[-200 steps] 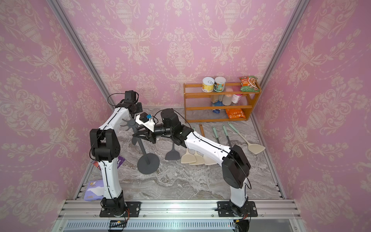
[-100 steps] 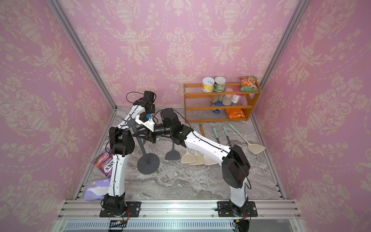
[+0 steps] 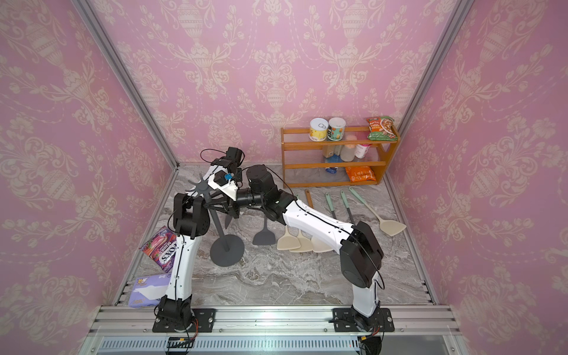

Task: Take the spatula off the kitchen utensil rack
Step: Place the spatula at the center of the board.

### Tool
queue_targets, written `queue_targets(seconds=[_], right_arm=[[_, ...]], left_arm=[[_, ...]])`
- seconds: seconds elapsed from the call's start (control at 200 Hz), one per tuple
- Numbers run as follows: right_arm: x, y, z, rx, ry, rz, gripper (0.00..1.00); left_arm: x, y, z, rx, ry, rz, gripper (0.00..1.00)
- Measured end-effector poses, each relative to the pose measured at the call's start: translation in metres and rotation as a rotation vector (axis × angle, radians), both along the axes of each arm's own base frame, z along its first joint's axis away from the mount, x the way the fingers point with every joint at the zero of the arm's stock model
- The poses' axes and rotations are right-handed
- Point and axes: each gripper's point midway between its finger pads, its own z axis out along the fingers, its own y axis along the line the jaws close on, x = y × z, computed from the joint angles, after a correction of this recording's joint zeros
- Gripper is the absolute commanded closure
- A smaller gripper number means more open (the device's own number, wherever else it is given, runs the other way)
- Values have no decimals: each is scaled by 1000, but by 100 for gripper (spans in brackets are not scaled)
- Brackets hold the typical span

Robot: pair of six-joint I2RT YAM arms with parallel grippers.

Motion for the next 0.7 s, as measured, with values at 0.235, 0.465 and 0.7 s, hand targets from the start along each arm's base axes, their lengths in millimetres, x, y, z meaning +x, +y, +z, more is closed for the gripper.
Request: queue_targets(seconds=[0.235, 0.465, 0.7], right_arm=[[1, 0, 0, 0, 3, -6, 100], [8, -2, 0, -1, 10, -35, 100], [10, -4, 1, -7, 15, -49, 100]], left_arm=[[0, -6, -7, -23, 9, -10, 100], [0, -17, -26, -76, 40, -27, 83], [-3, -31, -38, -129, 72, -62, 59]])
